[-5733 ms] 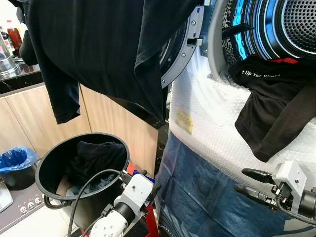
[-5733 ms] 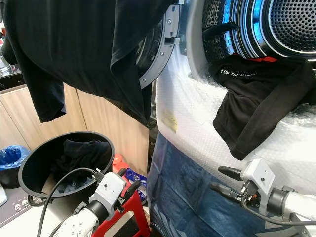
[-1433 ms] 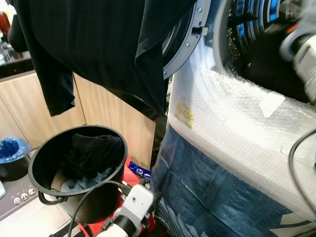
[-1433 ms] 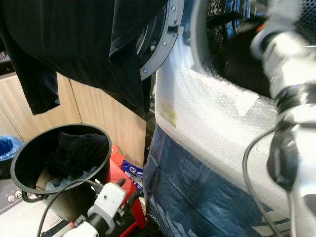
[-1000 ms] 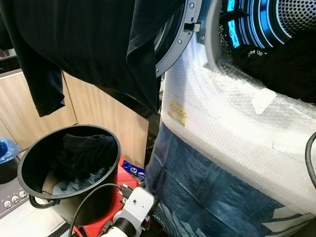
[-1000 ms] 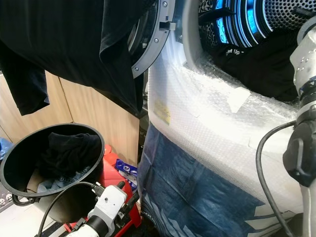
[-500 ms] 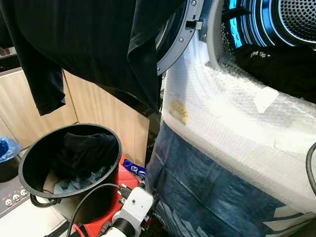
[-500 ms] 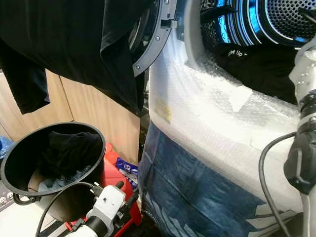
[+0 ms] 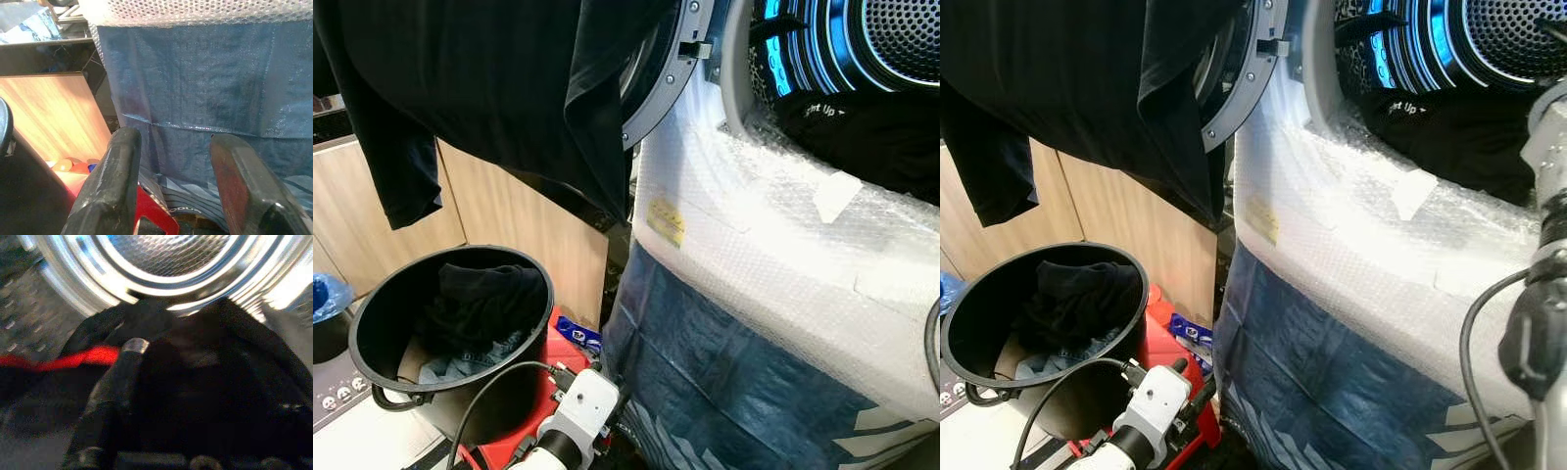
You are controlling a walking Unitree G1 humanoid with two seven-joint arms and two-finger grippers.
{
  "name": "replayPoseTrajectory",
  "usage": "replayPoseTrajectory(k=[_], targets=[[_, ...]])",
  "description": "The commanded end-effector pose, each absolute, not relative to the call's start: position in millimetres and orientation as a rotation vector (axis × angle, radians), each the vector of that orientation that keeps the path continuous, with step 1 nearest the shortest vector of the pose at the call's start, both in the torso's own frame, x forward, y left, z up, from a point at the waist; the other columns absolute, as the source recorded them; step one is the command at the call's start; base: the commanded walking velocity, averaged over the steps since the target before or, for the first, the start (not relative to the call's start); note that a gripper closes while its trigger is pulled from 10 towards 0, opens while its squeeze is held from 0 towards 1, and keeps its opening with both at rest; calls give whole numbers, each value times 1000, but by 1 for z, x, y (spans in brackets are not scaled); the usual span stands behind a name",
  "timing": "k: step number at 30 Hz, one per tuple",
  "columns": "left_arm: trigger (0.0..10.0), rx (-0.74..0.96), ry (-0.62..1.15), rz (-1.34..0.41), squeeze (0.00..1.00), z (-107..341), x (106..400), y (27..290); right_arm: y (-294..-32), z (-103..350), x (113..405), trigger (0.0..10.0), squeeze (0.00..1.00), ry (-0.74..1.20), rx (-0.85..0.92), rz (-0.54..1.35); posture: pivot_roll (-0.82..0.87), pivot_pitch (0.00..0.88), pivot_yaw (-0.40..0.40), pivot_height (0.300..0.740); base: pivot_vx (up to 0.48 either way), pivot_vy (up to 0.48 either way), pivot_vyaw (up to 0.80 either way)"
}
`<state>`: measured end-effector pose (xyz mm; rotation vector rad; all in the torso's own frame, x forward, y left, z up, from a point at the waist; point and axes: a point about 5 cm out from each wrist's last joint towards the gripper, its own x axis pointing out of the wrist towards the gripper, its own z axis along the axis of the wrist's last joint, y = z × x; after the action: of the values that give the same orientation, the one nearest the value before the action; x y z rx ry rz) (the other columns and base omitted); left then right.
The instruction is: Clothes washing
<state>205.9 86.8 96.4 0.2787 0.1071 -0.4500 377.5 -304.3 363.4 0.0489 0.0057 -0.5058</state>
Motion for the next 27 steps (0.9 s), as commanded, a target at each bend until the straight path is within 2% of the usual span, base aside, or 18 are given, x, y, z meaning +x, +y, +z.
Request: replayPoseTrajectory(k=[1, 7, 8, 9, 10, 14, 19, 27], targets=[[10000, 278, 105, -451, 0, 97, 206, 86, -300, 364, 373, 10000, 1000, 9, -4, -455, 50, 44, -128, 740, 0, 0, 0], [10000, 277, 103, -457, 0, 97, 208, 86, -301, 354, 362, 10000, 1000, 41, -44, -394, 36, 31, -122, 740, 0, 0, 0], [10000, 280, 101, -462, 0, 97, 209, 85, -304, 353, 357, 10000, 671, 38, -64, -404, 32, 28, -120, 740, 0, 0, 0], [10000, 280, 98, -466, 0, 97, 209, 85, -306, 352, 353, 10000, 278, 39, -74, -410, 24, 22, -116, 740, 0, 0, 0], [10000, 279, 95, -472, 0, 97, 211, 84, -309, 352, 343, 10000, 0, 32, -75, -416, 22, 21, -116, 740, 0, 0, 0], [10000, 286, 90, -485, 0, 98, 213, 83, -309, 354, 335, 10000, 0, 8, -91, -402, 9, 13, -107, 740, 0, 0, 0], [10000, 288, 81, -503, 0, 98, 217, 81, -297, 380, 328, 10000, 0, -159, -62, -336, -5, 12, -98, 740, 0, 0, 0], [10000, 288, 79, -500, 0, 99, 219, 82, -293, 393, 318, 10000, 0, -193, -63, -272, -1, 16, -100, 740, 0, 0, 0]])
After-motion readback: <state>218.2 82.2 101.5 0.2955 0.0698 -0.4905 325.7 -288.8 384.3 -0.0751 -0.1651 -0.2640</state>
